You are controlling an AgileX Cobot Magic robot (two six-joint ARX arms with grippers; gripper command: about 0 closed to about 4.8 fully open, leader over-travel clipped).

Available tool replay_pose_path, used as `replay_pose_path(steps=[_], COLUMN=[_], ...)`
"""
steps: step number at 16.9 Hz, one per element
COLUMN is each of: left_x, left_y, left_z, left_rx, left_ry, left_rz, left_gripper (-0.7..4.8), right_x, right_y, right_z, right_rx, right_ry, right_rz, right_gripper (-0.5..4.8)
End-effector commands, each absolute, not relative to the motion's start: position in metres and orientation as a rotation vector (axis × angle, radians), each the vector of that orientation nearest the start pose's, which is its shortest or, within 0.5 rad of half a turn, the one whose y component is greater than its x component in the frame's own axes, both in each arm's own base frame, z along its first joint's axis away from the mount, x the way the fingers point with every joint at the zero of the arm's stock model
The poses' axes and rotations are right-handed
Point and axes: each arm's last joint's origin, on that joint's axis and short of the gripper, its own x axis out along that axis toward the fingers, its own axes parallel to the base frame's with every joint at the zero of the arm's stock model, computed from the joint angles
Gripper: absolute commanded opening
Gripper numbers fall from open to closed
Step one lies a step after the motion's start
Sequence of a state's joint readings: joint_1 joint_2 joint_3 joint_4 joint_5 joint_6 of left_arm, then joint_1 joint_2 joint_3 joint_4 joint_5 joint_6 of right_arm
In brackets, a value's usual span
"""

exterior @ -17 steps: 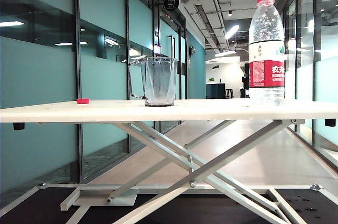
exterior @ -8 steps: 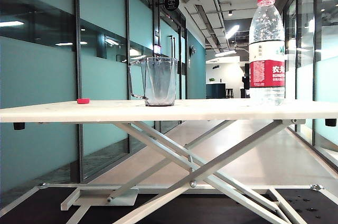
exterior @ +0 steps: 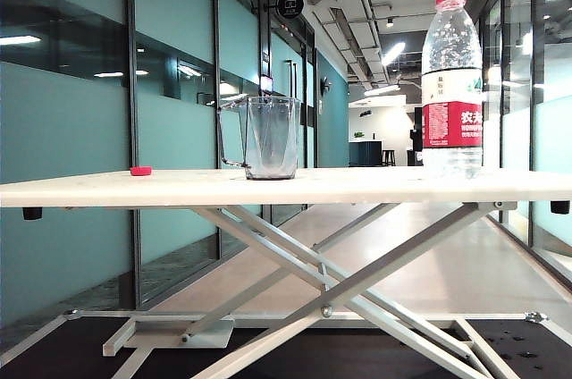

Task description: Pick up the mineral water bottle on the table and pour water into the mug until it's half full.

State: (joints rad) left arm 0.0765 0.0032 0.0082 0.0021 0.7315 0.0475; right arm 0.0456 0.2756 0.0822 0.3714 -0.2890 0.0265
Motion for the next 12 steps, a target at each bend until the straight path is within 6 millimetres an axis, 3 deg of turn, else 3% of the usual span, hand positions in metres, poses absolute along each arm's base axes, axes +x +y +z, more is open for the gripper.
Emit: replay_pose_path(steps=[1,5,8,12], left_x=[0.091,0.091,0.091,0.091], left_y=[-0.012,-0.013,-0.013,-0.012], left_z=[0.167,0.167,0.165,0.163], left_rx=[0.049,0.048,0.040,0.039], left_ry=[-0.028,-0.026,-0.008,0.016], left_rz=[-0.660,-0.660,-0.661,-0.661], left_gripper=[-0.05,-0.05,-0.05,-0.05], right_x=[0.134,0.208,0.264,0.317], right_y=[0.014,0.020,0.023,0.027], right_z=[0.230,0.233,0.215,0.197], right_rx=[-0.003,-0.004,0.010,0.020], right_ry=[-0.227,-0.174,-0.100,-0.028], right_rz=[0.315,0.396,0.418,0.438], right_gripper=[4.79,4.79,4.79,4.79])
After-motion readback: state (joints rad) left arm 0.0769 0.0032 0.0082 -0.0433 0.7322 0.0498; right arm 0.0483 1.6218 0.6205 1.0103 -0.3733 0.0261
